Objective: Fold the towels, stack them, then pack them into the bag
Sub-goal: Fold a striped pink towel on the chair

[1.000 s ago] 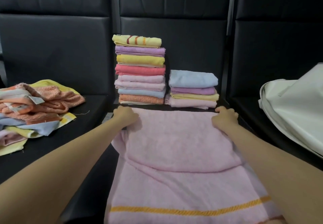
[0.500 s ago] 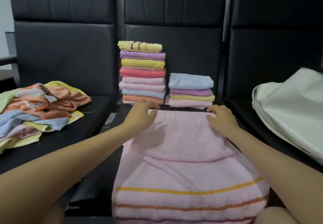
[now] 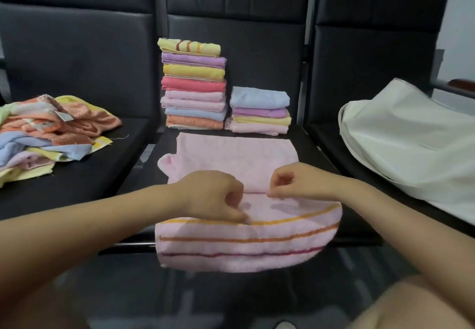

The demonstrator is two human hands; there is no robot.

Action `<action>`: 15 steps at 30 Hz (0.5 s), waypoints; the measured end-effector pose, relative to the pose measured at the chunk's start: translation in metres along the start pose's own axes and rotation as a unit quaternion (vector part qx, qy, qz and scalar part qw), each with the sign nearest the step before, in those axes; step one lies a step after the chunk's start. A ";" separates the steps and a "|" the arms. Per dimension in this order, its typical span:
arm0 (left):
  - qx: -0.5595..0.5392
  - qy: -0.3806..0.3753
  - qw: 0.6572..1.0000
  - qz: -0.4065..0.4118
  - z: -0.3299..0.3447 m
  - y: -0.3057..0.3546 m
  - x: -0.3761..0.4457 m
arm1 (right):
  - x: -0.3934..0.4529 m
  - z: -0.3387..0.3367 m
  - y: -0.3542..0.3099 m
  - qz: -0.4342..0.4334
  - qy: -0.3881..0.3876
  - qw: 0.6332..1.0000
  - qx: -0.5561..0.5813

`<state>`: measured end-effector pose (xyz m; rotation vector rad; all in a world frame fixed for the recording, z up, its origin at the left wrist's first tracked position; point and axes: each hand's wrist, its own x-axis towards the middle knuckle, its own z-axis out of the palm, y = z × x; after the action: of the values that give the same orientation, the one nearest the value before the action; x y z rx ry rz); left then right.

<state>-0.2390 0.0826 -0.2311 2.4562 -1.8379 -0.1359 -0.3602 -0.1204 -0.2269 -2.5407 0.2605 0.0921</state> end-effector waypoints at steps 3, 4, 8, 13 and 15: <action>0.045 -0.053 0.997 0.031 0.017 -0.011 -0.007 | -0.014 0.009 0.021 -0.006 -0.066 0.987 -0.146; 0.021 -0.043 0.998 0.042 0.021 -0.014 -0.008 | -0.016 0.012 0.025 -0.016 -0.063 0.986 -0.154; -0.086 -0.023 0.993 0.078 0.025 -0.018 -0.009 | -0.015 0.018 0.024 -0.062 -0.054 0.991 -0.110; -0.276 0.065 0.958 -0.047 0.006 -0.032 -0.003 | 0.001 0.005 0.012 -0.047 0.063 0.996 0.044; -0.410 0.092 0.899 -0.124 -0.004 -0.042 0.006 | 0.014 -0.004 0.006 -0.007 0.104 0.987 0.122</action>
<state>-0.1971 0.0891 -0.2319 1.9717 -1.0515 -0.5442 -0.3475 -0.1302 -0.2286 -2.3081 0.3152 -0.2006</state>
